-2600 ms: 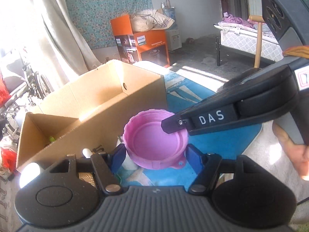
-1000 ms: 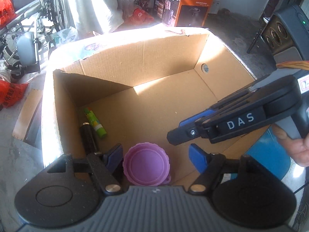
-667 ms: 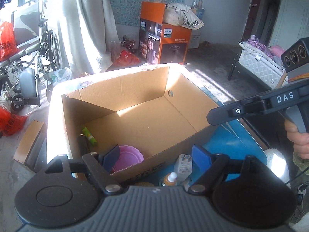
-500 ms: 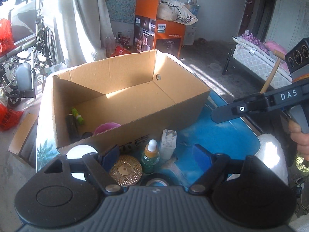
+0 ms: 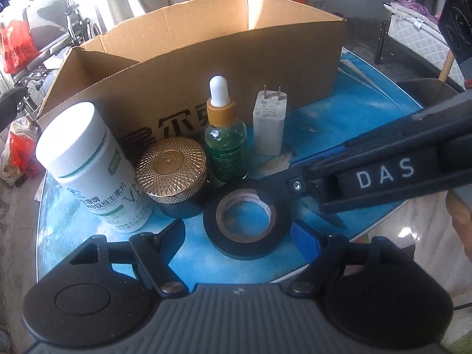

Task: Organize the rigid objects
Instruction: 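Grasp the black electrical tape roll with the right tool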

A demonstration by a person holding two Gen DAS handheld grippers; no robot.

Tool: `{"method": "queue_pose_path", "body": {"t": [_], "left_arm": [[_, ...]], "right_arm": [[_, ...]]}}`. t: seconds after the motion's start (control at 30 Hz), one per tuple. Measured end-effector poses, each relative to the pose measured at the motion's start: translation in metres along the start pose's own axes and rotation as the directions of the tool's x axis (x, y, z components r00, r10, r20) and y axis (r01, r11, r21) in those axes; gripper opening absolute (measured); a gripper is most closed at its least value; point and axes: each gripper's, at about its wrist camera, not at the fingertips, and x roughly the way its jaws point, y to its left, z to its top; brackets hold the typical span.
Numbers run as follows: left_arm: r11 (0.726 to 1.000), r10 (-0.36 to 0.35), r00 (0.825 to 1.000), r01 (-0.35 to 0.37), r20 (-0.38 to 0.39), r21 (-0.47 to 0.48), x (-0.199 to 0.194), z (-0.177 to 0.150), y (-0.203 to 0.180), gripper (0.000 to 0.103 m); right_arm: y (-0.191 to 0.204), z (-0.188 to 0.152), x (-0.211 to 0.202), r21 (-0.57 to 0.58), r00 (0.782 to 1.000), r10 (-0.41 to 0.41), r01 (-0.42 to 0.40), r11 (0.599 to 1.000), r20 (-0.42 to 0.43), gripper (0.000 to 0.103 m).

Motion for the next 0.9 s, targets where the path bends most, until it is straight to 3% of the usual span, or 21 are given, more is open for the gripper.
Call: {"method": "queue_pose_path", "body": {"t": [0.07,0.2,0.4,0.7,0.9], "left_arm": [[1.0,-0.006,1.0,0.006,-0.006,-0.004,0.004,0.0,0.0,0.072],[1.0,-0.015,1.0,0.015,0.01,0.0,0.004,-0.002,-0.007,0.067],[0.999,-0.032,0.999,0.031,0.017,0.02,0.004,-0.001,-0.019,0.067],[0.994,-0.061,0.998,0.059,0.019,0.093,0.015,0.011,-0.05,0.067],[0.994,-0.039,0.999,0.037,0.016,0.105,0.019,0.018,-0.054,0.069]], "right_arm": [[0.004,0.002,0.014,-0.011,1.0,0.0,0.0,1.0,-0.025,0.034],[0.006,0.003,0.027,-0.041,0.999,-0.014,0.013,0.999,-0.042,0.029],[0.001,0.002,0.022,-0.042,0.999,-0.034,0.032,0.999,-0.034,0.02],[-0.021,-0.009,0.002,0.001,0.998,-0.065,0.065,0.998,-0.003,0.02],[-0.029,-0.014,0.0,0.012,0.999,-0.049,0.049,0.999,0.017,0.02]]}}
